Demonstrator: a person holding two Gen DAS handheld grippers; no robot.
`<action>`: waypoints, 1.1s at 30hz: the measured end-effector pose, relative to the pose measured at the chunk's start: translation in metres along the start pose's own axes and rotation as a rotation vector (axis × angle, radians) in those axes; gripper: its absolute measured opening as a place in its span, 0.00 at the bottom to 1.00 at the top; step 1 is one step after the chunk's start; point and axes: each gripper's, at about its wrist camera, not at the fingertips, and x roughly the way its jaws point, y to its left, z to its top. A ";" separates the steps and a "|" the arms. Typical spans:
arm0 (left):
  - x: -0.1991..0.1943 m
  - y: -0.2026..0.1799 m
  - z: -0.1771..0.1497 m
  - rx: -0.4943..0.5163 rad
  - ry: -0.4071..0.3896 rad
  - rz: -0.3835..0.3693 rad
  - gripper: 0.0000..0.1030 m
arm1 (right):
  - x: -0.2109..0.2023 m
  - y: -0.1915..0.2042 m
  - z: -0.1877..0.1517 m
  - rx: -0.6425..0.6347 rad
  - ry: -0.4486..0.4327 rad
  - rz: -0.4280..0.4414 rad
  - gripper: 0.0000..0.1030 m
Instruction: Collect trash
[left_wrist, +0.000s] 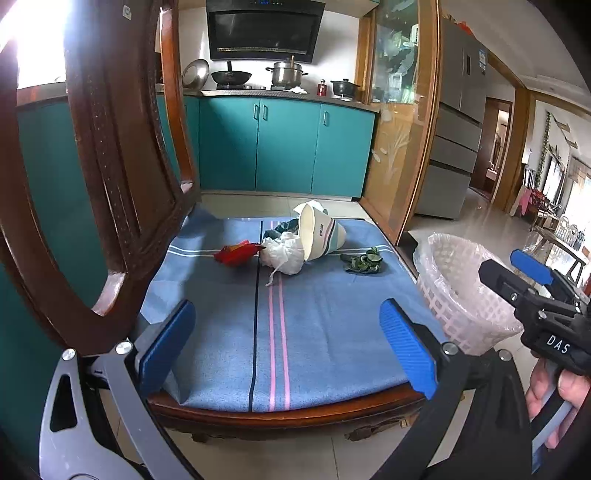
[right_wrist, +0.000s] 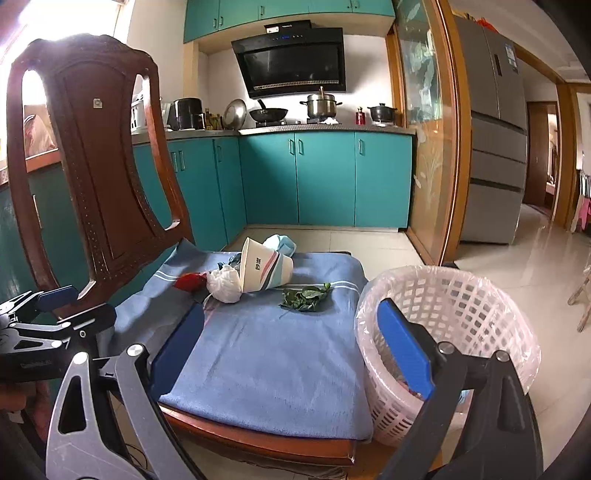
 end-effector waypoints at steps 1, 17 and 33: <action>0.000 0.000 0.000 -0.005 0.003 0.000 0.97 | 0.000 0.000 0.000 0.002 0.002 0.001 0.90; 0.008 -0.007 -0.004 0.014 0.031 0.000 0.97 | -0.001 -0.004 0.000 0.012 0.009 0.001 0.90; 0.029 -0.012 -0.006 0.009 0.072 0.006 0.97 | -0.001 -0.001 0.004 0.024 0.006 0.010 0.90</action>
